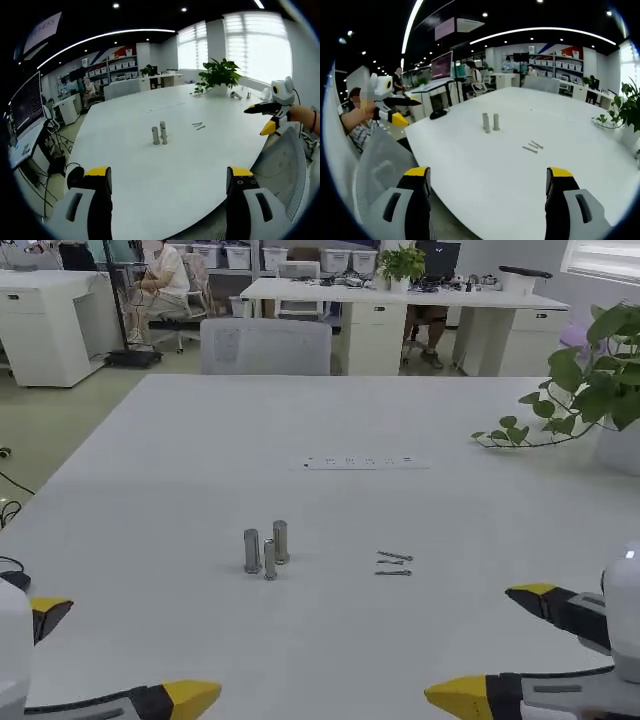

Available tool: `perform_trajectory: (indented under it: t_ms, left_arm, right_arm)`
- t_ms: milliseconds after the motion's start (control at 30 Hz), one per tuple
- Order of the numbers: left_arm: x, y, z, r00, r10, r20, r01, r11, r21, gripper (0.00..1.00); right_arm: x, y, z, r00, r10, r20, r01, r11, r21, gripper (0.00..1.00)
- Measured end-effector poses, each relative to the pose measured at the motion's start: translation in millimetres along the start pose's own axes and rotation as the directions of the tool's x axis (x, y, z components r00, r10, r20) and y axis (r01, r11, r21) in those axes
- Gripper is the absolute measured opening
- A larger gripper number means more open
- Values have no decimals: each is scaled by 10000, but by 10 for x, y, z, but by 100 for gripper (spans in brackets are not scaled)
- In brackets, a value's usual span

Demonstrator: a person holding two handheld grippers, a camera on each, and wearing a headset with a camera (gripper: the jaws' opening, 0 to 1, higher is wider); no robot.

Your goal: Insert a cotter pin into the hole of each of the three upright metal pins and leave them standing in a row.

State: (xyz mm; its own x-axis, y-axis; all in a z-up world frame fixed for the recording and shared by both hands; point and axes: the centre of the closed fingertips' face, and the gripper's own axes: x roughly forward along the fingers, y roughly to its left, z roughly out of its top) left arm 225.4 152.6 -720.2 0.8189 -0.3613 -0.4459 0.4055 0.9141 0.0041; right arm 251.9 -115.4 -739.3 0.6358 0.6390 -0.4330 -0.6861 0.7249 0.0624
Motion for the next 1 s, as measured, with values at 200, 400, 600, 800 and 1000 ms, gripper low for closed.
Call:
perform_trajectory:
  t_ms: [200,400,600,800,1000]
  left_arm:
    - [26,6,-4,10000,-19,-70,19,10000,70,87]
    - [45,21,36,10000,-24,-38,25,9999,124,87]
    - [94,-14,27,9998,-148,-123,151,9997,205,87]
    - [145,-69,2,9989,-375,-263,384,9987,332,87]
    - [171,-108,1,9983,-499,-293,509,9981,341,86]
  right_arm:
    - [43,-19,43,10000,37,47,-36,10000,-34,92]
    - [87,-26,49,9998,158,-77,-159,9997,-173,93]
    - [109,-38,21,9994,246,-236,-252,9994,-255,95]
    - [114,-55,-30,9987,271,-430,-283,9993,-258,97]
    - [119,-60,-49,9980,314,-551,-330,9990,-287,100]
